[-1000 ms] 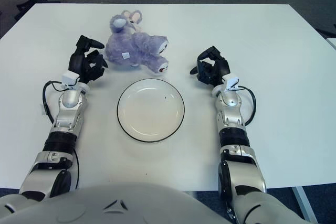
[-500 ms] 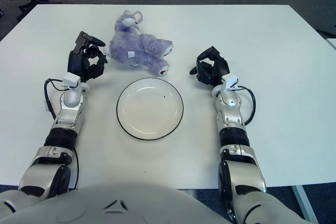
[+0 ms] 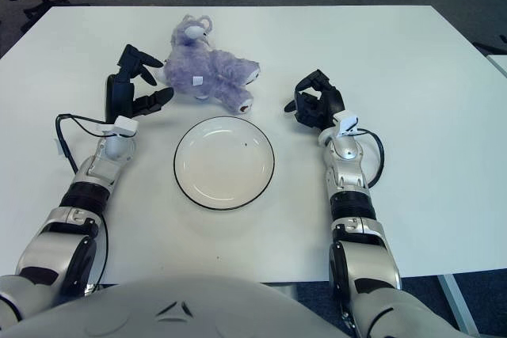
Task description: Put the doll into the plate.
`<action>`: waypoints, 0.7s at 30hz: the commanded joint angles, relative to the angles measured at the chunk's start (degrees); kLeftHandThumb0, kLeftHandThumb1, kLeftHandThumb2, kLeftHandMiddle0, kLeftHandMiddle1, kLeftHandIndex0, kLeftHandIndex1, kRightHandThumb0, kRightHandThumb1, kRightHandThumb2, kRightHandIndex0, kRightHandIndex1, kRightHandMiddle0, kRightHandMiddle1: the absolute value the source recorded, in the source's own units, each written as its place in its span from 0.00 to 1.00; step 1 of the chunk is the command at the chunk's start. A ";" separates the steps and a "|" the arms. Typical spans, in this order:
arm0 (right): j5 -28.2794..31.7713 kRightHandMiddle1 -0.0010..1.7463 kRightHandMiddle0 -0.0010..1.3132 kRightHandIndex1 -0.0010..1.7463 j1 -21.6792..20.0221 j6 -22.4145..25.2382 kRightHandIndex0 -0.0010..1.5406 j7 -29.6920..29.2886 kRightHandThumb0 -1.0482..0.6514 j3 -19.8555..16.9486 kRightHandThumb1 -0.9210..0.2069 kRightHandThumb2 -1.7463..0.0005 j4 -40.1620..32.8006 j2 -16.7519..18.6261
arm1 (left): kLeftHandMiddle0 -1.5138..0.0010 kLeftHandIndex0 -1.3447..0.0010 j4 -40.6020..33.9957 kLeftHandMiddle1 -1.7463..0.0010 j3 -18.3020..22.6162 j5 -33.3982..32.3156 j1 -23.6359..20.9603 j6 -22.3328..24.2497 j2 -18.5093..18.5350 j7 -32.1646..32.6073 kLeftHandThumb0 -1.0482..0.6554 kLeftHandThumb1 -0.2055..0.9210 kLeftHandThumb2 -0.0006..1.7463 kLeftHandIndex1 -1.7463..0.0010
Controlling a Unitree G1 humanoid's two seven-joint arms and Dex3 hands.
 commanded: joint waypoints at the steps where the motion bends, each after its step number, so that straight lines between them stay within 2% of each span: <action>1: -0.34 1.00 0.29 1.00 2.97 2.45 0.61 -0.15 0.39 0.14 0.26 0.48 1.90 0.22 | 0.69 0.67 4.43 0.35 -5.81 10.20 1.60 5.07 2.54 15.10 0.46 1.00 0.15 0.20; 4: -0.34 1.00 0.29 1.00 2.97 2.45 0.61 -0.15 0.39 0.14 0.26 0.48 1.89 0.22 | 0.70 0.65 5.50 0.42 -7.19 10.84 0.95 5.55 2.91 17.51 0.42 1.00 0.15 0.18; 7: -0.36 1.00 0.29 1.00 3.05 2.70 0.61 -0.17 0.39 0.20 0.26 0.48 1.69 0.19 | 0.71 0.65 6.38 0.45 -9.25 11.75 0.35 7.08 3.71 18.57 0.41 1.00 0.15 0.17; 8: -0.39 1.00 0.29 1.00 3.10 2.89 0.61 -0.18 0.39 0.24 0.26 0.48 1.53 0.17 | 0.75 0.70 6.56 0.52 -10.14 12.20 0.21 8.00 4.13 18.28 0.37 0.99 0.13 0.25; 10: -0.44 1.00 0.29 1.00 3.24 3.21 0.61 -0.23 0.39 0.31 0.26 0.48 1.19 0.17 | 0.80 0.78 7.01 0.78 -11.67 12.25 -0.09 8.52 4.93 17.30 0.27 1.00 0.06 0.52; 11: -0.47 1.00 0.29 1.00 3.28 3.33 0.61 -0.27 0.39 0.33 0.26 0.48 1.06 0.18 | 0.82 0.79 7.32 0.85 -12.27 11.97 -0.30 8.36 5.23 16.94 0.24 1.00 0.04 0.60; 13: -0.51 1.00 0.29 1.00 3.34 3.51 0.61 -0.33 0.39 0.37 0.26 0.48 0.84 0.20 | 0.83 0.82 7.64 0.92 -13.20 11.45 -0.57 8.34 5.67 16.68 0.22 1.00 0.02 0.67; 17: -0.56 1.00 0.29 1.00 3.46 3.80 0.61 -0.42 0.39 0.42 0.26 0.48 0.50 0.22 | 0.84 0.84 8.05 0.98 -14.62 10.58 -1.00 8.57 6.25 16.66 0.21 1.00 0.01 0.73; 21: -0.59 1.00 0.29 1.00 3.52 3.99 0.61 -0.49 0.39 0.46 0.26 0.48 0.29 0.23 | 0.85 0.84 8.28 0.99 -15.58 9.84 -1.27 8.89 6.62 16.66 0.21 1.00 0.01 0.75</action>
